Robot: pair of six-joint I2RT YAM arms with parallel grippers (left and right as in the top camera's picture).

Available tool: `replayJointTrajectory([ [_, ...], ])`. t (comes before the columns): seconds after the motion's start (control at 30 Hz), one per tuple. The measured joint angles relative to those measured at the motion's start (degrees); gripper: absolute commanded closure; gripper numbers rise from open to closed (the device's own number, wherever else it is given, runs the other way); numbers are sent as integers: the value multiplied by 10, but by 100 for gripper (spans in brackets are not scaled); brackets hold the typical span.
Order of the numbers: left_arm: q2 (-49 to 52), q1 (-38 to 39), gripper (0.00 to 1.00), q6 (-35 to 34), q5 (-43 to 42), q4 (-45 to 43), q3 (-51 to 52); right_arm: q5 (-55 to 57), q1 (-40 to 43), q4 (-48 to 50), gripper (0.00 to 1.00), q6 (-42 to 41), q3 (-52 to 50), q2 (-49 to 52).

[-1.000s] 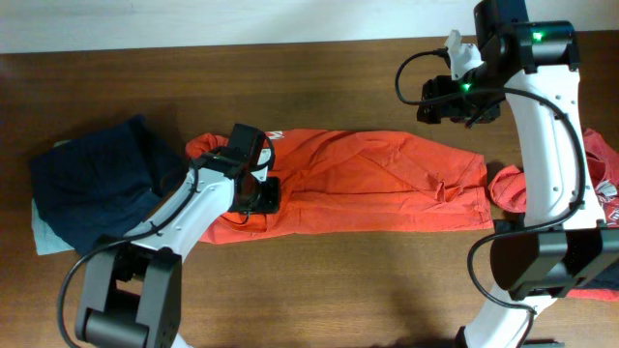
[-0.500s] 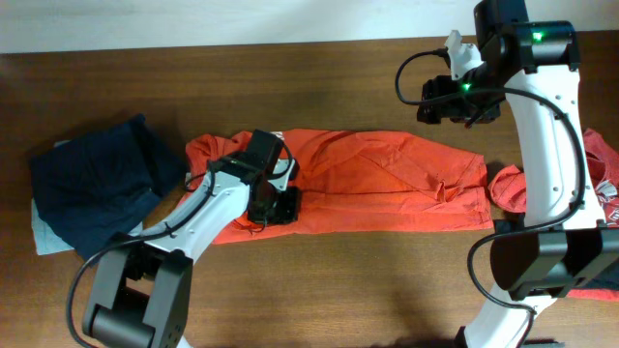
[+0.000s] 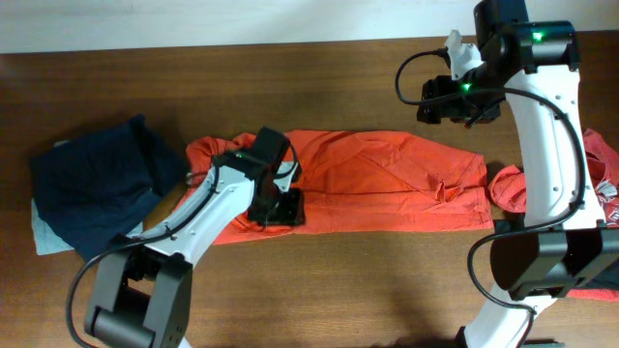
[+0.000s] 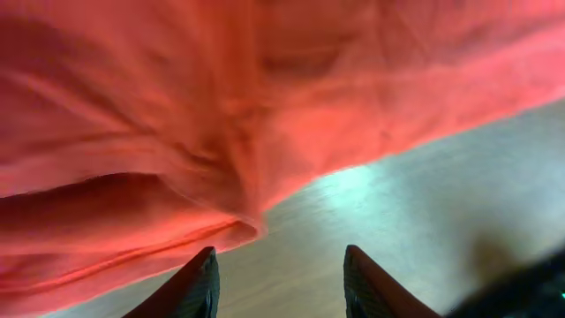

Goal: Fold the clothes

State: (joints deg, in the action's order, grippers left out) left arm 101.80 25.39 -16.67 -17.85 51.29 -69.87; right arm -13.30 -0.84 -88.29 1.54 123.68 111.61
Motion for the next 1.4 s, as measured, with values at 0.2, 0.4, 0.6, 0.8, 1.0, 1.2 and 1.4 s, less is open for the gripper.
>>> replayJointTrajectory([
  [0.2, 0, -44, 54, 18, 163, -1, -81, 0, 0, 0, 33, 0, 0, 0],
  [0.4, 18, -167, 62, 61, 200, -45, -85, 0, 0, 2, 33, 0, 0, 0],
  [0.6, 91, -216, 62, 108, 162, -89, -86, 0, 0, 5, 33, 0, 0, 0],
  [0.8, 127, -215, 69, 116, 137, -122, -86, 0, 0, 5, 33, 0, 0, 0],
  [1.0, 132, -215, 100, 124, 127, -141, -86, 3, 0, 5, 33, 0, 0, 0],
  [1.2, 132, -228, 100, 126, 138, -150, -88, 37, 3, 5, 33, -16, 0, 0],
  [1.4, 132, -270, 100, 123, 130, -150, -118, 53, 41, 1, 36, -50, 0, 31],
])
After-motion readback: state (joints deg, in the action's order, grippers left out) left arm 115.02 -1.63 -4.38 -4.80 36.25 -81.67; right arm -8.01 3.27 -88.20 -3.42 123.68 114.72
